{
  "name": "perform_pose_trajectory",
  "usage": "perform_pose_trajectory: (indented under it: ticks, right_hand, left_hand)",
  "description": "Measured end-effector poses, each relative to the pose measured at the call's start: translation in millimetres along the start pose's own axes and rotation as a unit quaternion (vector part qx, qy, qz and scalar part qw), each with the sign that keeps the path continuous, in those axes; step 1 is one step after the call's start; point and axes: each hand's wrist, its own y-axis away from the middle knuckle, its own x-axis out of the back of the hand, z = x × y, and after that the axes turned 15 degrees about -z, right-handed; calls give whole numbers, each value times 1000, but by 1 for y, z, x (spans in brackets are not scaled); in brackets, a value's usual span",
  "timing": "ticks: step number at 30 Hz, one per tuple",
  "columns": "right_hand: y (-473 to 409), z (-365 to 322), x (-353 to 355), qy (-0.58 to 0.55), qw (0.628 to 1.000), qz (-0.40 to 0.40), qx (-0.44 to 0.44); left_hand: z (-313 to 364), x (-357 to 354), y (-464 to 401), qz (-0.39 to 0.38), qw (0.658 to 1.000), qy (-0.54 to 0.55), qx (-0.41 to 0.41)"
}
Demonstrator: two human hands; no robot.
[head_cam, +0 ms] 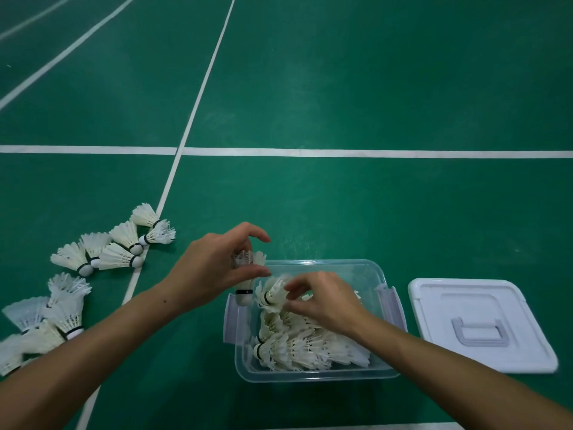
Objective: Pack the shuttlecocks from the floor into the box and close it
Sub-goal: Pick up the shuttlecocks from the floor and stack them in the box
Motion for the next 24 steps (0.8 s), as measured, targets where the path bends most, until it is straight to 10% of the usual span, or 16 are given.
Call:
perform_pose_trajectory:
  ticks: [11, 24]
  right_hand:
    - [45, -33, 58, -93, 976, 96, 174]
    - [47, 4, 44, -95, 978, 154, 105]
  left_hand:
    - [21, 2, -27, -22, 997, 13, -72]
    - [13, -22, -20, 20, 996, -69, -55]
